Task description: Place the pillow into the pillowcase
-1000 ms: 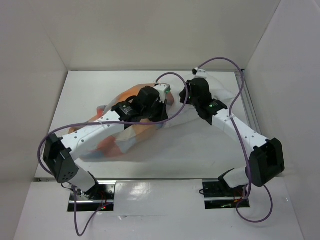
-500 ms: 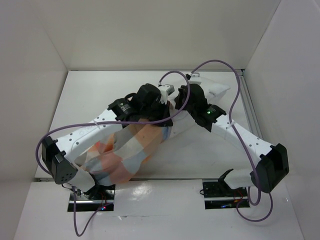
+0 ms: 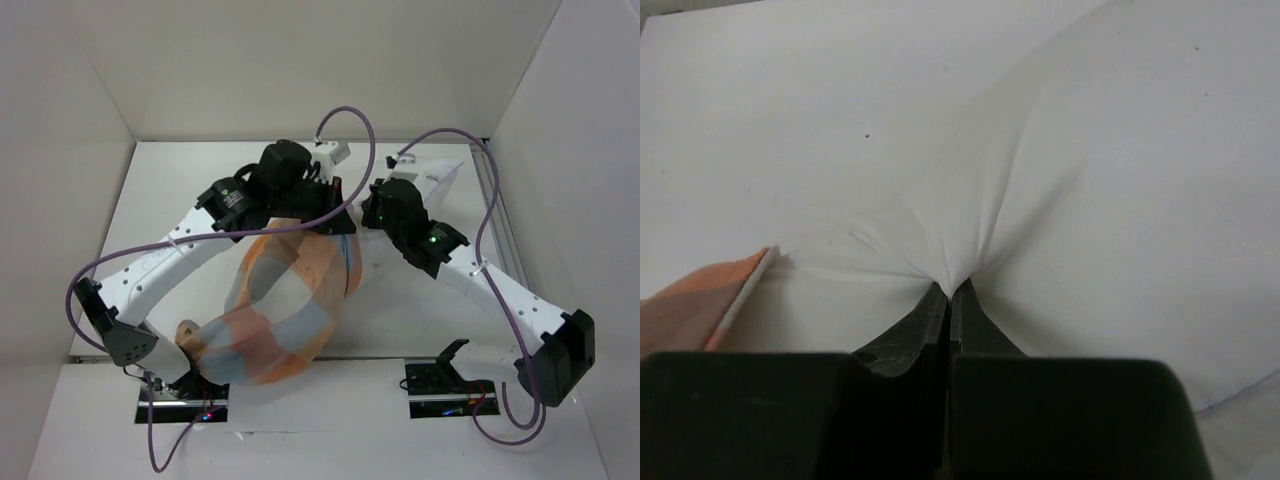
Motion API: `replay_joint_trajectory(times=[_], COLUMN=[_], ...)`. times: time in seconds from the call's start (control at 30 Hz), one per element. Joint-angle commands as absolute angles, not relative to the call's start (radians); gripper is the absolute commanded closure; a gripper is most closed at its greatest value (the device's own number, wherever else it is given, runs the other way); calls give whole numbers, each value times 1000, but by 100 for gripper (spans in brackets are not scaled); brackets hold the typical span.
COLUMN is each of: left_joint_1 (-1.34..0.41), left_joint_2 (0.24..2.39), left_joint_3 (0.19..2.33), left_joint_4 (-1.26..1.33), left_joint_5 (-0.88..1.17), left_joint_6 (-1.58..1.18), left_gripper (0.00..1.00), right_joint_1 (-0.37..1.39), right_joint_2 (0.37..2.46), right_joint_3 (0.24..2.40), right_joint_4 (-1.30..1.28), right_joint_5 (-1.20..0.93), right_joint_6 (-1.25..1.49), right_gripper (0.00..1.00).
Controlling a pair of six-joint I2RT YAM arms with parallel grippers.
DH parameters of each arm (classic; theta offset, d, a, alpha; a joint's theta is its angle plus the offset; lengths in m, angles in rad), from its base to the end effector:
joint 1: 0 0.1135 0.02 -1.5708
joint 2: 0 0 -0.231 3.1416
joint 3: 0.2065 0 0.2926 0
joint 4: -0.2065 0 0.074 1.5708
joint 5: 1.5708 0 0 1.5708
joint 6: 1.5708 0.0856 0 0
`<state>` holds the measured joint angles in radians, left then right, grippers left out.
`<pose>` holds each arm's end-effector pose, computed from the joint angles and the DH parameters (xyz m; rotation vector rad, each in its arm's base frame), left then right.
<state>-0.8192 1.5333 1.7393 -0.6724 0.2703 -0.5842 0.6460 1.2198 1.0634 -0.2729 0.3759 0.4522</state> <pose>0.2695 -0.3219 0.3913 0.4438 2.1771 -1.1106 0.3164 0.1991 0.2811 0.0488 1.9835 0.3404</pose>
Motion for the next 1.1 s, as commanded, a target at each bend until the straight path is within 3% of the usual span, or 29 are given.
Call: replay_joint_trajectory(times=[0.0,0.17,0.3,0.4,0.53,0.6,0.77,1.07], left_joint_1=[-772,-652,-536,-479,-419,-404,-385,-425], left_joint_2=[1474,1667,1883,2001,2126,2163,2143,1965], left_joint_3=[1902,2110,2346,2361,2316,2316,2254,2097], left_joint_4=[-551,-643,-681,-655,-569,-534,-499,-509], left_joint_5=[224,167,285,322,371,390,402,400], left_joint_6=[-578,-512,-535,-597,-663,-672,-652,-592], left_gripper=[100,100,100,100,100,100,100,100], right_joint_1=[690,699,699,670,511,485,420,402], right_joint_2=[1094,1029,1084,1228,1461,1598,1706,1620], right_joint_3=[1039,1049,1101,1153,1216,1299,1431,1385], right_joint_4=[-374,-463,-463,-407,-266,-245,-223,-233], right_joint_5=[409,410,426,460,258,258,214,157], right_joint_6=[466,514,514,471,424,414,387,368], right_gripper=[100,100,100,100,100,100,100,100])
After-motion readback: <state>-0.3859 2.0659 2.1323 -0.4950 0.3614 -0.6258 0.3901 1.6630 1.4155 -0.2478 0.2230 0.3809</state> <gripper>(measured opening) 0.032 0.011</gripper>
